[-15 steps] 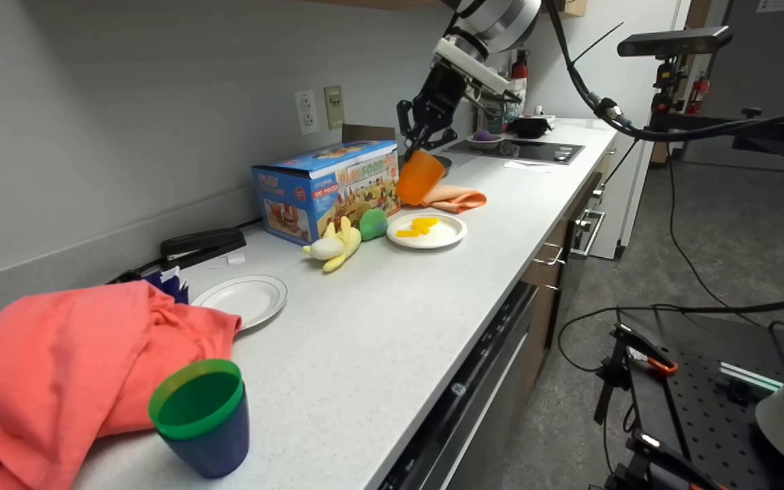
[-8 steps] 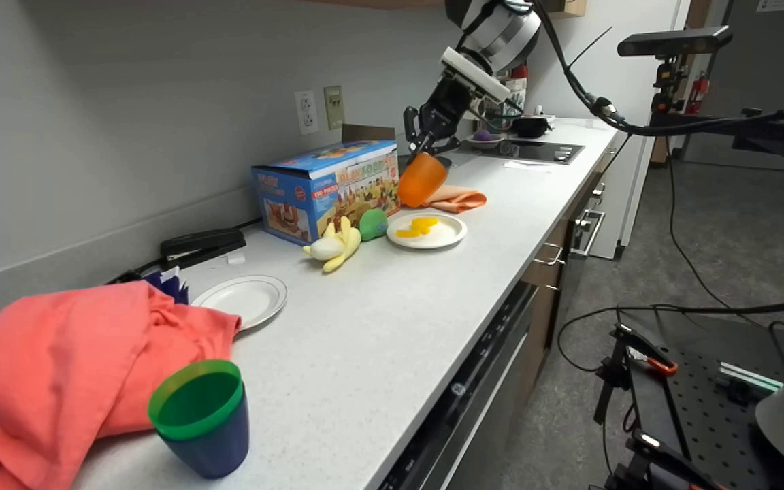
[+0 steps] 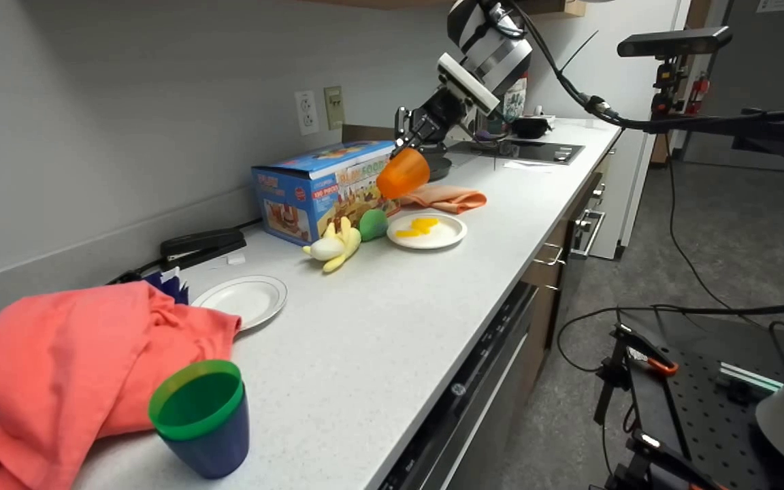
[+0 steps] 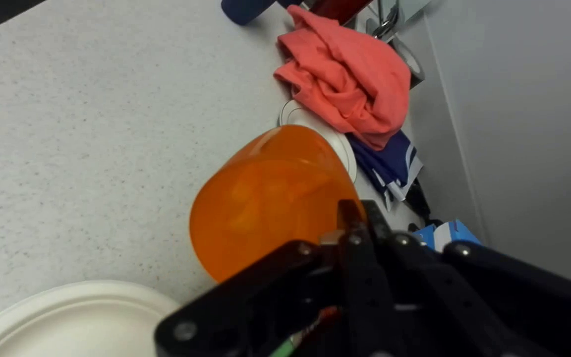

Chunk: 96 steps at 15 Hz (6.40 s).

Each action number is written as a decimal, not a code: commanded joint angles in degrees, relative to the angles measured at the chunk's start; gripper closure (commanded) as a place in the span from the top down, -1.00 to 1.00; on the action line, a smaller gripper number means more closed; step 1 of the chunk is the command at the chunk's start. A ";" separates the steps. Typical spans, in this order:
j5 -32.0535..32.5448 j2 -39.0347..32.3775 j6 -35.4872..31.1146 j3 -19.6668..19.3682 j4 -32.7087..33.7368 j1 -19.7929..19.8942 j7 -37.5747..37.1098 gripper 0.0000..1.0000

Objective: Pick up the orange cup and pour the fries out of the cup and onto the white plate

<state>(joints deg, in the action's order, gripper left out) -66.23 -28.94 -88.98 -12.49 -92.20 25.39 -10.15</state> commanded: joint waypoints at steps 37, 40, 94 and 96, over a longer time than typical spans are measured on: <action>-4.89 -14.85 25.72 -5.81 15.48 6.42 9.62 -0.98; 1.77 -13.43 19.64 -7.71 14.14 4.69 9.10 -0.98; 65.94 18.20 -41.03 10.24 -22.93 -23.19 9.64 -0.98; 66.47 18.16 -40.84 10.04 -22.93 -23.28 9.00 -0.43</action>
<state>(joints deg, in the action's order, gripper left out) -0.44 -11.45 -129.58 -2.25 -114.49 2.04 -0.77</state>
